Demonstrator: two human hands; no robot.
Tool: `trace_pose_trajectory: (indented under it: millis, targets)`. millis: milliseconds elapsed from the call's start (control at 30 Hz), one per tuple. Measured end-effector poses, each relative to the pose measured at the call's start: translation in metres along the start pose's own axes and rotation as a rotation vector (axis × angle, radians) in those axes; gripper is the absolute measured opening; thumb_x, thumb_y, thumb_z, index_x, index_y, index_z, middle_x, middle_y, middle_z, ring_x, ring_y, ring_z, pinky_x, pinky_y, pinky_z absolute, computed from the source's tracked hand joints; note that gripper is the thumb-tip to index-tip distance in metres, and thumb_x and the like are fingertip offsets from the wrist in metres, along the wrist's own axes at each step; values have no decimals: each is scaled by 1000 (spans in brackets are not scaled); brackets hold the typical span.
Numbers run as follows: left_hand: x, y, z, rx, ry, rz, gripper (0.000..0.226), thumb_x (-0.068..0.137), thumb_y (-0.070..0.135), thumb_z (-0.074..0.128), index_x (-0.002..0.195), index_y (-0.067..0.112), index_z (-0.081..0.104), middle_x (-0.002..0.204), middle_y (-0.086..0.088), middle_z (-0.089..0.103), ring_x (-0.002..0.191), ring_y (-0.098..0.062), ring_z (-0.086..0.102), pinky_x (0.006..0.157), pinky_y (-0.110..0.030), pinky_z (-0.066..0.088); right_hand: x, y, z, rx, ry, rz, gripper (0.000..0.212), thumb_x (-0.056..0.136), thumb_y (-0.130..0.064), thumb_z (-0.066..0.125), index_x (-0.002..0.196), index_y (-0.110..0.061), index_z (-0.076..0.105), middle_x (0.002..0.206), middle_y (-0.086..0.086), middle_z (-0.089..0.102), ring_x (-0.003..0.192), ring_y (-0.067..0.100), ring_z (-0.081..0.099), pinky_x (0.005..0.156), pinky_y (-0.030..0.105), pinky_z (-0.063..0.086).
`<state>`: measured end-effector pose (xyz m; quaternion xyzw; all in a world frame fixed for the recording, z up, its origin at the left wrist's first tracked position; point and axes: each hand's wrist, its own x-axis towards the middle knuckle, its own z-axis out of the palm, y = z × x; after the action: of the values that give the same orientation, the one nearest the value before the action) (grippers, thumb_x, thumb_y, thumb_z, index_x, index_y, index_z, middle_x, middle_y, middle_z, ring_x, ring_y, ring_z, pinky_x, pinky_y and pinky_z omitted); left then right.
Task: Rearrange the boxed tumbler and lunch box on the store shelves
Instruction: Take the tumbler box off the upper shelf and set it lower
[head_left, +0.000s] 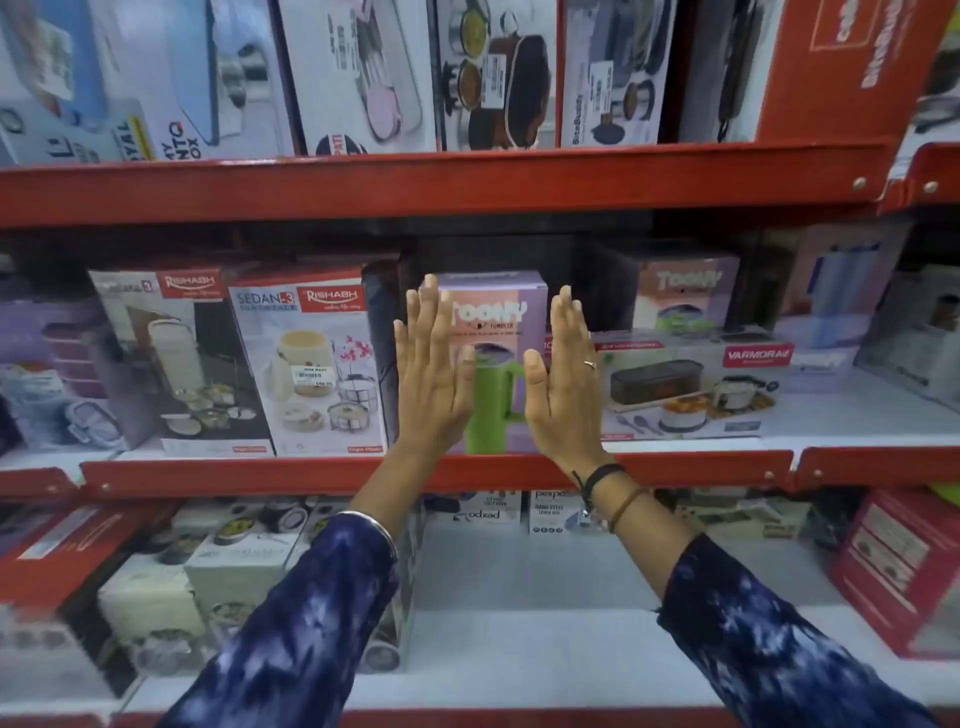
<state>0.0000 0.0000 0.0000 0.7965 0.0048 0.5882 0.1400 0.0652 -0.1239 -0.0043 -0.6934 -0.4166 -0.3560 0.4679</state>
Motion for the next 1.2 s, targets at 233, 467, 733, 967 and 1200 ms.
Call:
trace_pose_trajectory:
  millis: [233, 467, 733, 967, 1200]
  targets:
    - [-23, -10, 5, -157, 12, -321, 63, 96, 34, 32, 150, 14, 5, 159, -8, 12, 141, -19, 26, 110, -36, 35, -15, -2, 20, 136, -96, 290, 65, 97, -43, 29, 150, -19, 2, 160, 4, 17, 144, 11, 19, 111, 20, 21]
    - [-7, -22, -11, -43, -80, -401, 43, 94, 42, 43, 132, 21, 47, 114, -3, 67, 95, -25, 63, 74, -42, 53, 2, 10, 7, 285, -81, 448, 58, 90, -30, 60, 142, -17, 37, 134, 6, 58, 117, 22, 58, 101, 40, 48]
    - [4, 20, -34, -210, 15, -324, 51, 93, 37, 54, 137, 13, 45, 110, 3, 68, 89, -11, 67, 77, -28, 58, 13, -11, -44, 488, -7, 357, 53, 88, -10, 63, 138, -13, 44, 133, 4, 57, 117, 7, 57, 103, 31, 47]
    - [-6, 75, -56, -220, 33, -343, 52, 86, 44, 60, 130, 17, 55, 104, 2, 72, 84, -5, 68, 74, -34, 59, -13, -22, -102, 460, 112, 302, 50, 86, -29, 66, 132, -26, 47, 129, -1, 61, 111, 11, 63, 93, 42, 54]
    - [-69, 112, -43, -363, -92, -374, 55, 84, 44, 62, 129, 13, 56, 112, 3, 69, 96, -7, 68, 76, -37, 60, -82, 7, -139, 403, 126, 388, 59, 78, -42, 70, 131, -22, 51, 133, 8, 59, 123, 22, 56, 100, 49, 48]
